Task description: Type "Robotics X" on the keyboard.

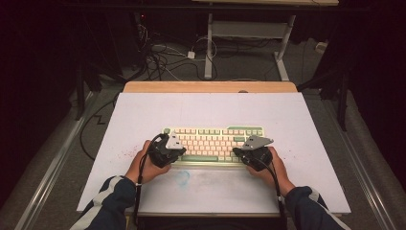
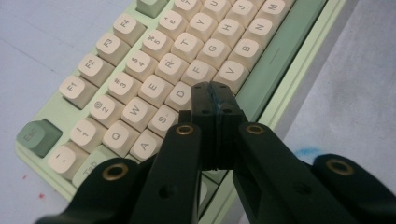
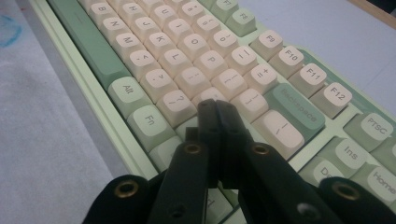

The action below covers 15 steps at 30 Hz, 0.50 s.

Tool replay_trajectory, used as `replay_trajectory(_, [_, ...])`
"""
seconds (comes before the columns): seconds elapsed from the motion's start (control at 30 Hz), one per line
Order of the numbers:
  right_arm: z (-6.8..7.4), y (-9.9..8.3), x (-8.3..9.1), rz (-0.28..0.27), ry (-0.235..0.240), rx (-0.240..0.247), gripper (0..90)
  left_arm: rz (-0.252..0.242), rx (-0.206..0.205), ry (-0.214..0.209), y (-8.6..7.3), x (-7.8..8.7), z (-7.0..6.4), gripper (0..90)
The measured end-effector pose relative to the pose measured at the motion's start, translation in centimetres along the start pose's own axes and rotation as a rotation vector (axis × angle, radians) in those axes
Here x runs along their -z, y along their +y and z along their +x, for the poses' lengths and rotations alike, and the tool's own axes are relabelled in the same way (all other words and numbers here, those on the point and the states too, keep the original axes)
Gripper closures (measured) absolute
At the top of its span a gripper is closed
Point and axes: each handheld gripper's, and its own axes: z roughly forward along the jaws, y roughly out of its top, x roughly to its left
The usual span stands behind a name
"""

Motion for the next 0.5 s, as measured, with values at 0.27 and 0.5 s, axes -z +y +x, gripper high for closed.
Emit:
replay_trajectory(0.27, [0.06, 0.01, 0.01, 0.002, -0.004, 0.0, 90.0, 0.009, -0.005, 0.016, 0.19, -0.7, 0.26, 87.5])
replay_trajectory(0.5, [0.05, 0.03, 0.0, 0.003, -0.004, 0.005, 90.0, 0.019, -0.003, 0.026, 0.09, -0.95, 0.48, 87.5])
